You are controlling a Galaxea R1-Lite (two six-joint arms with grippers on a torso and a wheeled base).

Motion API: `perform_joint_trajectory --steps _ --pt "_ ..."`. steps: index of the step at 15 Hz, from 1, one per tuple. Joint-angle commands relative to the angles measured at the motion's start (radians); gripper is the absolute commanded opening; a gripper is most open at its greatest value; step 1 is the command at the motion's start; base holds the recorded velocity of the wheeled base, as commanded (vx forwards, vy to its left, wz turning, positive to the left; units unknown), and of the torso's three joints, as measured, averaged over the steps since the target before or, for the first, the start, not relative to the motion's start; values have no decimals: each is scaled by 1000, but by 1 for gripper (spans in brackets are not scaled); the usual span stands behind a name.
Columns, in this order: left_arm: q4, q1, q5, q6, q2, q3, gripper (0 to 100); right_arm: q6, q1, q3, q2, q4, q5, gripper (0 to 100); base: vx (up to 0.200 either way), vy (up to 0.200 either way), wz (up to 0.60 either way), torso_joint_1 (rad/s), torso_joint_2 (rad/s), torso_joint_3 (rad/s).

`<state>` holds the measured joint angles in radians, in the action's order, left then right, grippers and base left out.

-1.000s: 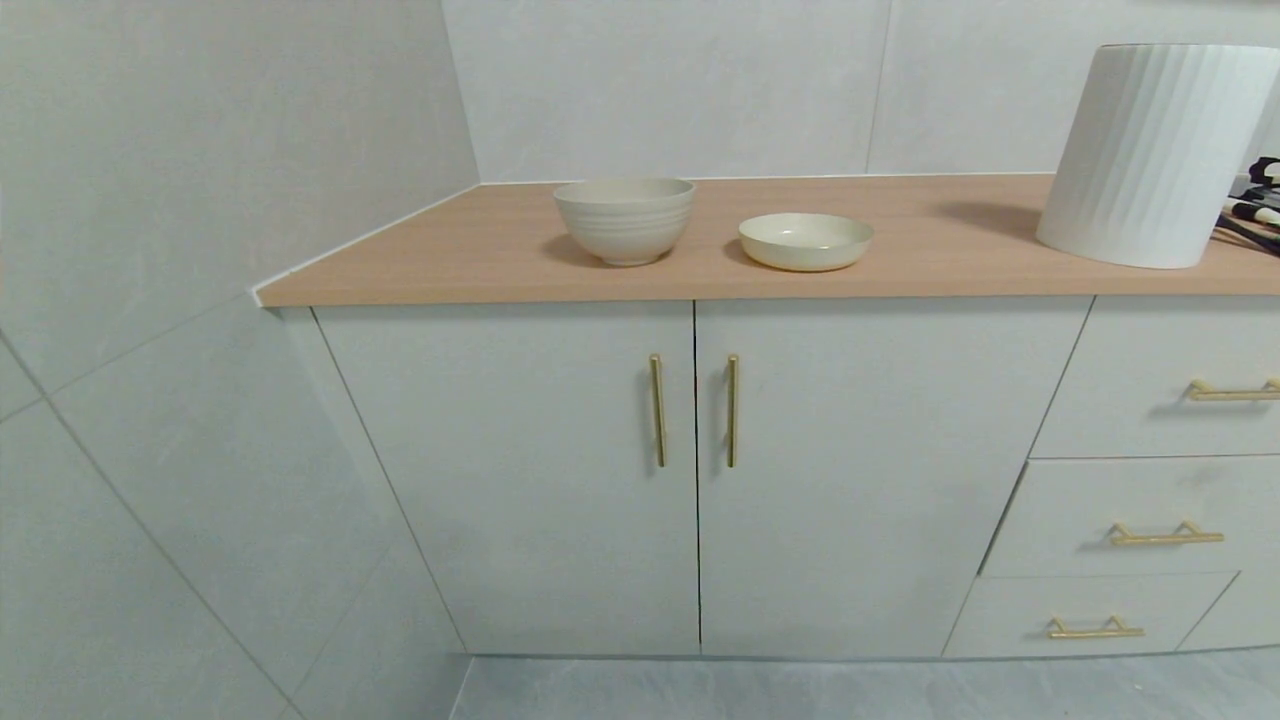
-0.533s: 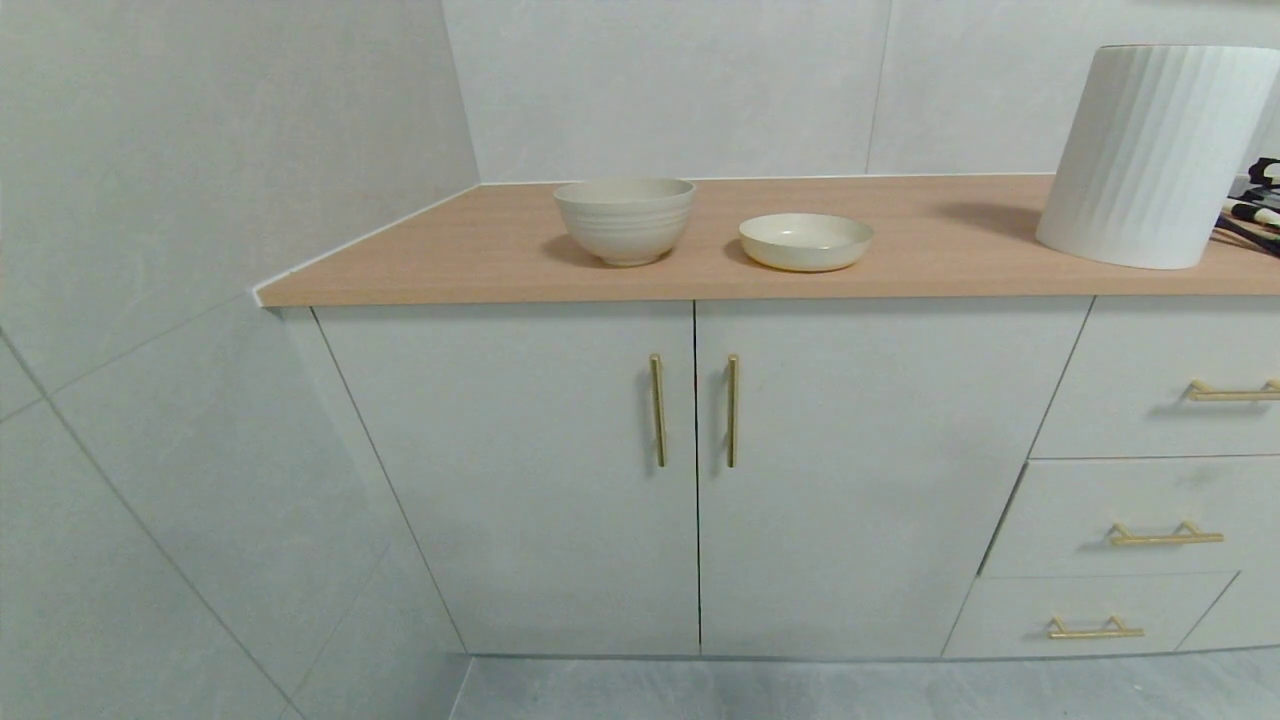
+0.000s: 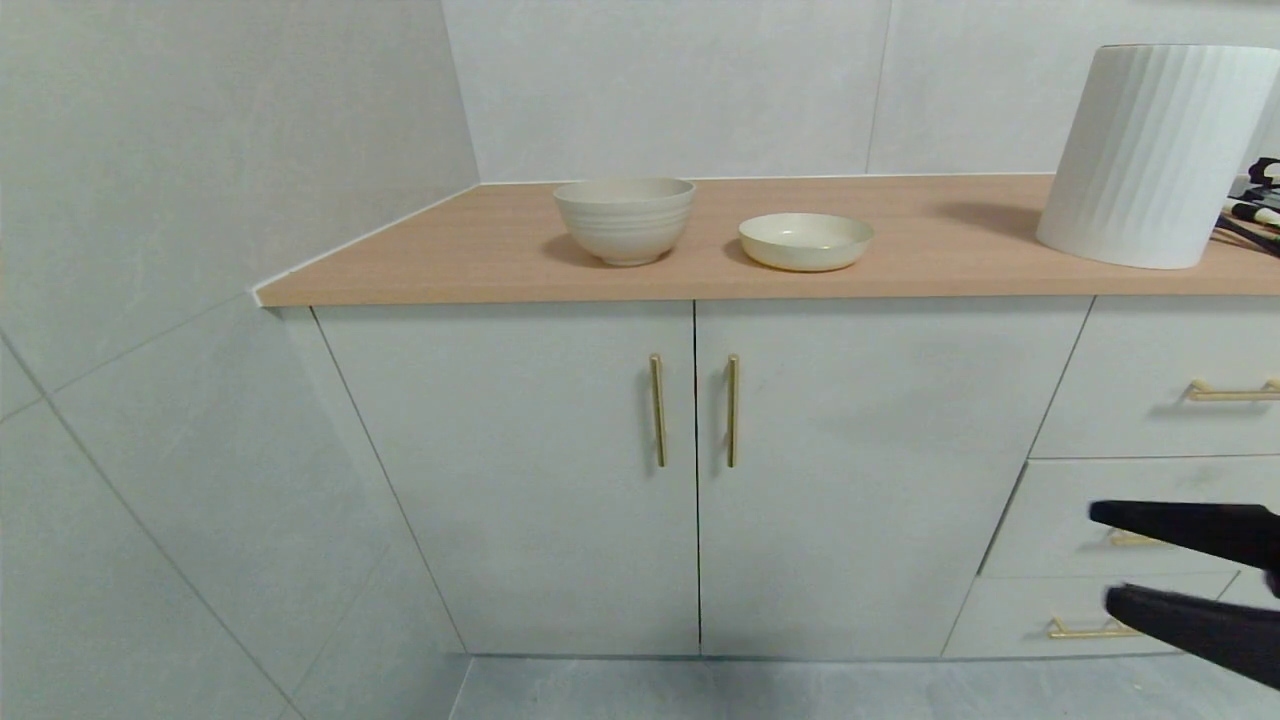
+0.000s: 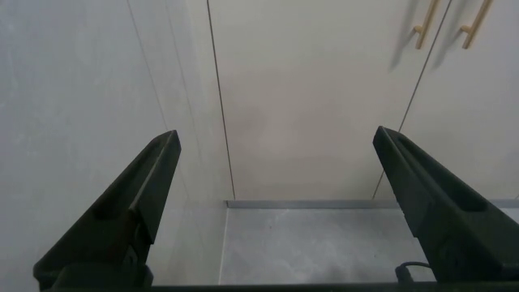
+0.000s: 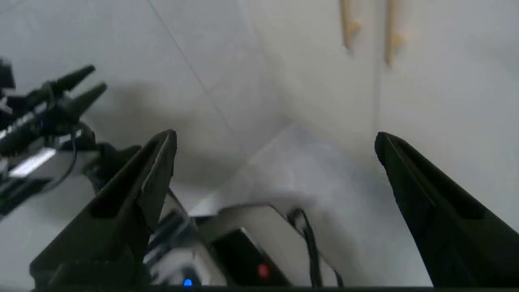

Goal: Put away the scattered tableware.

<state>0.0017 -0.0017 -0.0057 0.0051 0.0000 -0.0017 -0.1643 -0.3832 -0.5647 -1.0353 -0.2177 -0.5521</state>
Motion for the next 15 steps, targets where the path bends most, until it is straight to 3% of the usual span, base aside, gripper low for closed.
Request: perform_joint_trajectory --steps 1,7,10,11,15 --pt "0 0 0 -1 0 0 100 -43 -85 -119 -460 -258 -2 100 0 0 0 0 0 0" --pt "0 0 0 -1 0 0 100 -57 -114 -389 -798 -264 -2 100 0 0 0 0 0 0" --pt "0 0 0 -1 0 0 100 -61 -115 -405 -850 -289 9 100 0 0 0 0 0 0" --pt "0 0 0 -1 0 0 100 -69 -115 -405 -896 -393 47 100 0 0 0 0 0 0" --pt "0 0 0 -1 0 0 100 -106 -118 -440 -983 -499 63 100 0 0 0 0 0 0"
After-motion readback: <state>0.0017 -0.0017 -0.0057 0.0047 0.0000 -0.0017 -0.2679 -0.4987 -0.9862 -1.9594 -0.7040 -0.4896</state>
